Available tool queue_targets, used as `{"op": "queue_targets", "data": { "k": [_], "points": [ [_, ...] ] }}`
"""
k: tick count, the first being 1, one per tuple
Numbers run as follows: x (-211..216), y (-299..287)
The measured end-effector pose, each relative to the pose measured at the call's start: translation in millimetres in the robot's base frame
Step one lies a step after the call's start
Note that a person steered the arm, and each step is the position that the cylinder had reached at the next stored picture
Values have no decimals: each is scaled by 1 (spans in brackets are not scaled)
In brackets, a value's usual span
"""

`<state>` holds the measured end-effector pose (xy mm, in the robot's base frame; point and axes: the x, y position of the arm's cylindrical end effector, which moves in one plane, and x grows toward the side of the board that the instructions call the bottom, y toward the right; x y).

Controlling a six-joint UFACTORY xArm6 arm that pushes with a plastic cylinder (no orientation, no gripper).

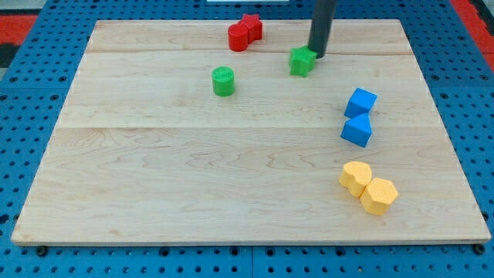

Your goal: Slightly move the blue cube into the blue triangle

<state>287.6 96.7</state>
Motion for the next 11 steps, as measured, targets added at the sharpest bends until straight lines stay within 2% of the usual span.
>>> {"op": "queue_targets", "data": {
  "k": [1,2,3,5,6,7,8,9,10,11],
  "points": [
    [24,-13],
    [52,-57],
    [54,-110],
    [61,58],
    [64,96],
    [75,112],
    [96,65],
    [96,5],
    [96,-18],
    [74,56]
  ]
}}
